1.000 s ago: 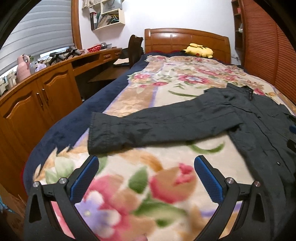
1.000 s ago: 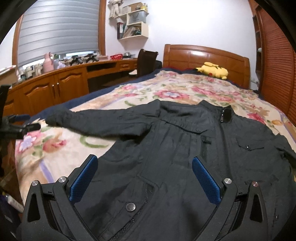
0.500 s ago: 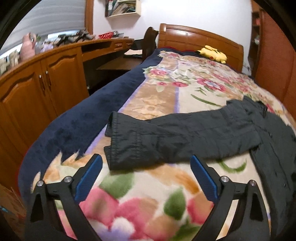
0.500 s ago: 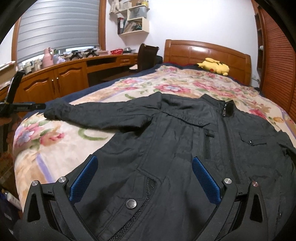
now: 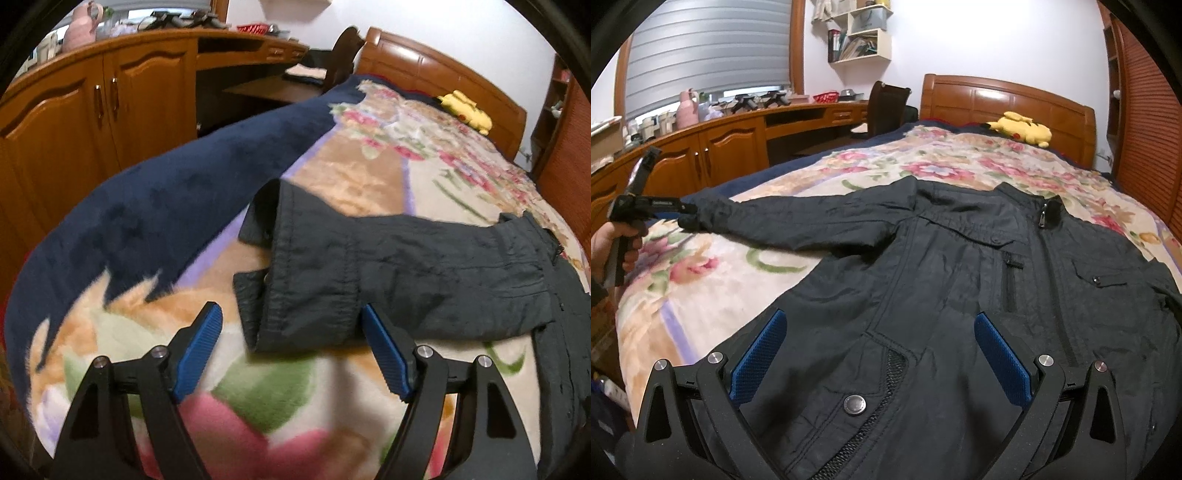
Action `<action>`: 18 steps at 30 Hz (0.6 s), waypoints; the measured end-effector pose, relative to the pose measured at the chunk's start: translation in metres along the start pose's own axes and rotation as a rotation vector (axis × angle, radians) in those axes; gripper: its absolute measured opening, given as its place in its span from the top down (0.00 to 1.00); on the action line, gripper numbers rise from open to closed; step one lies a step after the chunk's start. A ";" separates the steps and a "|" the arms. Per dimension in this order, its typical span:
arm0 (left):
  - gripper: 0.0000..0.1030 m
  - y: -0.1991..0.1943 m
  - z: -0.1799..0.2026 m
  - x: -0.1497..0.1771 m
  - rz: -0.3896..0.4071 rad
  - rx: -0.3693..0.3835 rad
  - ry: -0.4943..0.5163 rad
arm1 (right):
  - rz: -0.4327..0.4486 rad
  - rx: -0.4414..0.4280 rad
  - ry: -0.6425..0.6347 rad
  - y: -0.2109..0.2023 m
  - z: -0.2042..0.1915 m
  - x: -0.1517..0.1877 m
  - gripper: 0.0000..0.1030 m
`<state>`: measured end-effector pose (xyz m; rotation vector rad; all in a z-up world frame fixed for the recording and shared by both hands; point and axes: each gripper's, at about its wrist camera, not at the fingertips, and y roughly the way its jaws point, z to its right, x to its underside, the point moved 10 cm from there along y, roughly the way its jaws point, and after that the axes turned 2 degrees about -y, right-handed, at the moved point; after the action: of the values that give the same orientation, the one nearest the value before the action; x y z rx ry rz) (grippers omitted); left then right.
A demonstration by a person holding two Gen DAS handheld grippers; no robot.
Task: Fold large clothes
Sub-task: 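Grasp the sleeve cuff with the left gripper and lift it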
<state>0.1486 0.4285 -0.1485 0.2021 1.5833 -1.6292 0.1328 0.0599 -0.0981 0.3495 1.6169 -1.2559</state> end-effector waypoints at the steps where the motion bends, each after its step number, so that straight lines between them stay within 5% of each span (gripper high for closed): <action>1: 0.24 0.003 0.000 0.002 -0.009 0.002 -0.003 | -0.003 -0.002 0.000 0.001 0.000 0.001 0.00; 5: 0.26 0.009 -0.001 0.007 -0.028 -0.001 -0.001 | -0.007 -0.005 0.000 0.002 0.000 0.001 0.00; 9: 0.45 0.012 0.002 0.008 -0.043 0.007 0.015 | -0.008 -0.005 0.000 0.002 0.000 0.001 0.00; 13: 0.81 0.012 0.008 0.011 -0.079 0.059 0.001 | -0.007 -0.005 0.000 0.002 0.000 0.001 0.00; 18: 0.91 -0.015 0.034 0.003 -0.047 0.031 0.070 | -0.003 -0.011 0.003 0.002 -0.001 0.000 0.00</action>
<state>0.1519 0.3952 -0.1327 0.2416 1.6268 -1.7006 0.1336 0.0615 -0.0995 0.3423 1.6272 -1.2488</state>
